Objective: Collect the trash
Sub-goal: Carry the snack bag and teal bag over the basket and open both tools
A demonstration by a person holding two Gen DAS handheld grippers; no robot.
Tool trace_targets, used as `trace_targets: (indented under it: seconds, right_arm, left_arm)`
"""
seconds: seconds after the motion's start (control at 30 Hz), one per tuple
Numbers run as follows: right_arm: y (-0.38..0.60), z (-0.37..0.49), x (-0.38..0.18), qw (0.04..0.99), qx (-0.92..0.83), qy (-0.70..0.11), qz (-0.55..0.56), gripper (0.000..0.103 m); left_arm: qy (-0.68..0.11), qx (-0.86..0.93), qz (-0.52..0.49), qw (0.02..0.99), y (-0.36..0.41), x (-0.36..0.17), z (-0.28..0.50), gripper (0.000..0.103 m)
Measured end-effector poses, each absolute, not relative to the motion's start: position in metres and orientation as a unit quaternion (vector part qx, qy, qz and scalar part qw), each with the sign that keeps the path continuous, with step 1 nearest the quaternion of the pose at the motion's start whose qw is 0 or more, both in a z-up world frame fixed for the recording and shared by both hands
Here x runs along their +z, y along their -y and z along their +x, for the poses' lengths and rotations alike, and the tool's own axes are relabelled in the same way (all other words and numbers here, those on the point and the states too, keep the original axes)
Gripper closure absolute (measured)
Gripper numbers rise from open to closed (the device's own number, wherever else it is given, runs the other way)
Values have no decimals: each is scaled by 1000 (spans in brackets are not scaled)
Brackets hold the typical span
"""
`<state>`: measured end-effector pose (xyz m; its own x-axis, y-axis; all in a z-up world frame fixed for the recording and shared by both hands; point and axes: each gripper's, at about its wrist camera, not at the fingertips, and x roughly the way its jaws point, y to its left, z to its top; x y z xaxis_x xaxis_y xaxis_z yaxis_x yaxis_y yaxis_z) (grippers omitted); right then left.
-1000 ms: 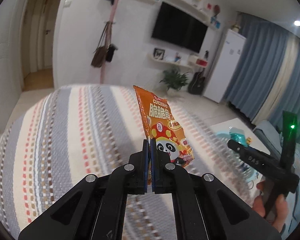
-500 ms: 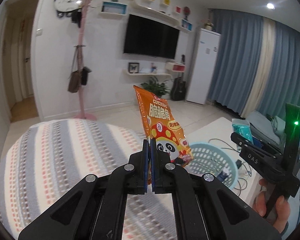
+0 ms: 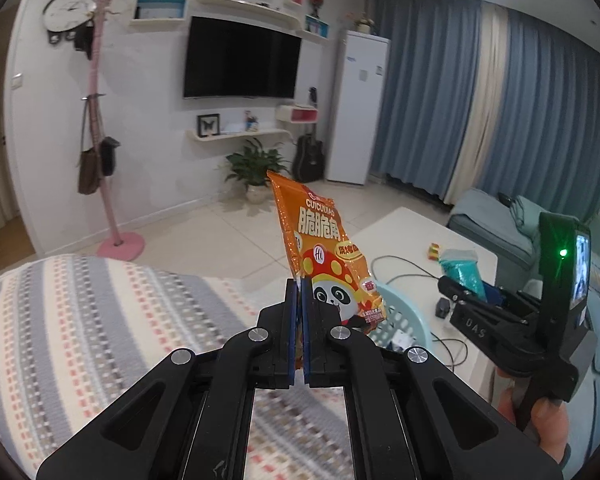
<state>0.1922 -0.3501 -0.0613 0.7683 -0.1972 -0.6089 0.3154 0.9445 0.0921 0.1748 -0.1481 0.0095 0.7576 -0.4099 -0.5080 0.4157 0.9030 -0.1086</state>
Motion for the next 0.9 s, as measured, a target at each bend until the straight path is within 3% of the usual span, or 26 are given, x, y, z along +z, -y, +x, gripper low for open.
trace_targets:
  seconds: [0.7, 0.9]
  right_arm:
    - [382, 222, -139, 885, -142, -424, 128, 67]
    - [382, 216, -129, 893, -121, -408, 144, 43]
  left_arm:
    - [-391, -245, -14, 887, 199, -73, 236, 102]
    - [-392, -244, -16, 887, 200, -76, 235, 97]
